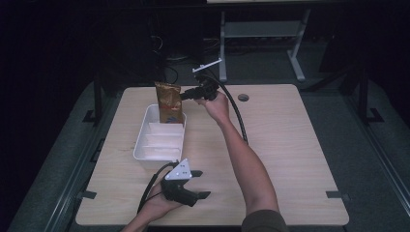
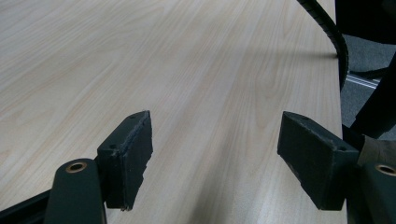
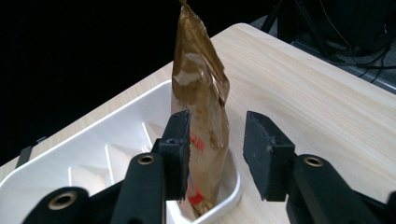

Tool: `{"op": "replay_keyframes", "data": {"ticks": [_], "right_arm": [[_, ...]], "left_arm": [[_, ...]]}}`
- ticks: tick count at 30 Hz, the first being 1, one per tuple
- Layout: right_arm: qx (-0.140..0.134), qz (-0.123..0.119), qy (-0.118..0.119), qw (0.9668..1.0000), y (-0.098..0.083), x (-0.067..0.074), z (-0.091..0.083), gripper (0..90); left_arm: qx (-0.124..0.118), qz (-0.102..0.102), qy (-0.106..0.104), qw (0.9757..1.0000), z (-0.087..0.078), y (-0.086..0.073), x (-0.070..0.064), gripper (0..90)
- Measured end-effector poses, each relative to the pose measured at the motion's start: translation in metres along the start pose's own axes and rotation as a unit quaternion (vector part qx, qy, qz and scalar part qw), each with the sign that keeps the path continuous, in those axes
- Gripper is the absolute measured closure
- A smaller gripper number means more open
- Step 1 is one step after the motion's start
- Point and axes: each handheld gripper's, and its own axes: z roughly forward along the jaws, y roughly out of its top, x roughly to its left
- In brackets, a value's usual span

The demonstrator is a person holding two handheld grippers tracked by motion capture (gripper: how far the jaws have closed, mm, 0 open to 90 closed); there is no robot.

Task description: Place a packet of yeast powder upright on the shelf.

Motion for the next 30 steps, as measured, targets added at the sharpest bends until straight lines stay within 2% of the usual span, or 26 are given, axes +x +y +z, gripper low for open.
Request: {"op": "replay_keyframes", "data": {"ticks": [12,30], "right_arm": [[-0.003,0.010,0.011,0.9999,-0.017,-0.006,-0.025,55.4],[-0.005,0.021,0.022,0.9995,-0.038,-0.006,-0.052,50.7]], "left_arm": [[0.001,-0.002,0.001,1.0000,0.001,0.000,0.000,25.3],[0.004,0.000,0.001,1.0000,0.004,0.000,0.002,24.9]]}}
